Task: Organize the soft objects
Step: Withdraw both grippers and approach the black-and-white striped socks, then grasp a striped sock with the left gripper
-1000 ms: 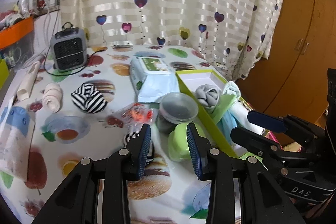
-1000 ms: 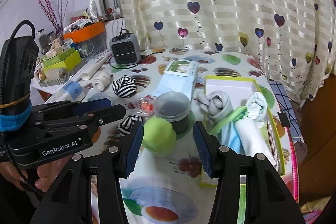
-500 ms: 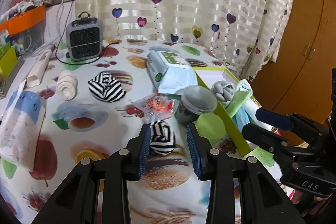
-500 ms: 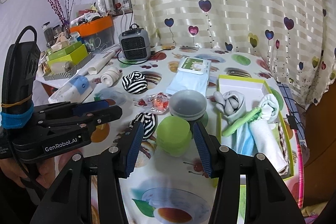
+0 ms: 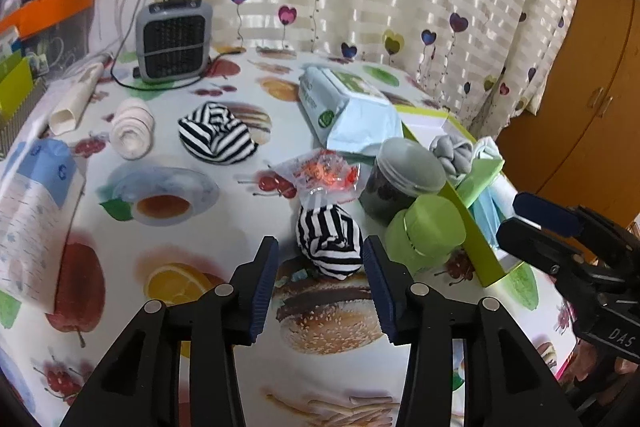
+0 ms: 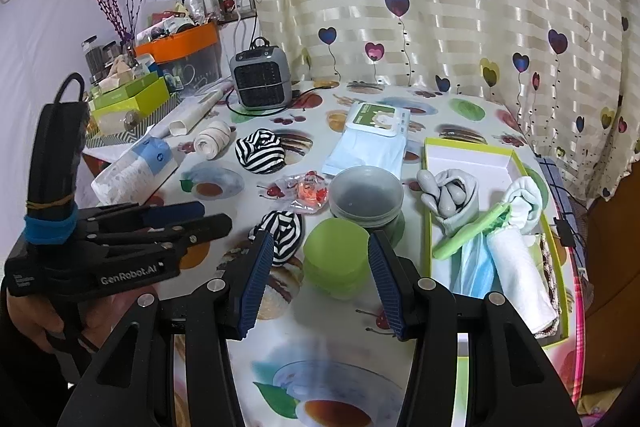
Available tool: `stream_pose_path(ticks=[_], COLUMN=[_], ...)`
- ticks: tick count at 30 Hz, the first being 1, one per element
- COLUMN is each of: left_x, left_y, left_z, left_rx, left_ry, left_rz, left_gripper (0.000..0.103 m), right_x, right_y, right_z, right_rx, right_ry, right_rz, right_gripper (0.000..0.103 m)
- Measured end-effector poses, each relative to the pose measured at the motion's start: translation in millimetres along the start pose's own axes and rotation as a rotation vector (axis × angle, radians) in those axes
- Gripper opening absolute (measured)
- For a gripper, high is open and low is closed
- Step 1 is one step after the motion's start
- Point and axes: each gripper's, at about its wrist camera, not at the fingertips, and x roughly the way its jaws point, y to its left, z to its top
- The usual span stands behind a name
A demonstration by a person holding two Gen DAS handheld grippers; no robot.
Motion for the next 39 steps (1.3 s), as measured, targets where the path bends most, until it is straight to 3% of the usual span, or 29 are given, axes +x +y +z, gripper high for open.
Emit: stream_pose_path(ticks=[11, 26, 29, 39], left_x=[42.5, 63.4, 69.9, 56.2], left_y=[-2.1, -6.7, -8.6, 6.6], left_z=[-1.4, 0.2, 0.1, -2.0], left_rx=[-0.01, -0.005, 0.003, -0.006], left_ry=[0.075, 0.087, 0.101, 0.065], left_rz=[0.004, -0.002, -0.001, 0.002], left_gripper=[0.044, 0.043, 0.021, 0.015], right_x=[13.2, 30.2, 33.0, 46.0], right_y=[-7.0, -7.4, -5.3, 7.3], right_z=[4.9, 15.3, 18.1, 29.8], right_rx=[0.002, -0.007, -0.012, -0.058], right_ry=[0.015, 0.026, 0.026, 0.046], right_rz=[-0.005, 0.003, 0.007, 0.009], right_gripper=[0.05, 0.05, 0.05, 0.05])
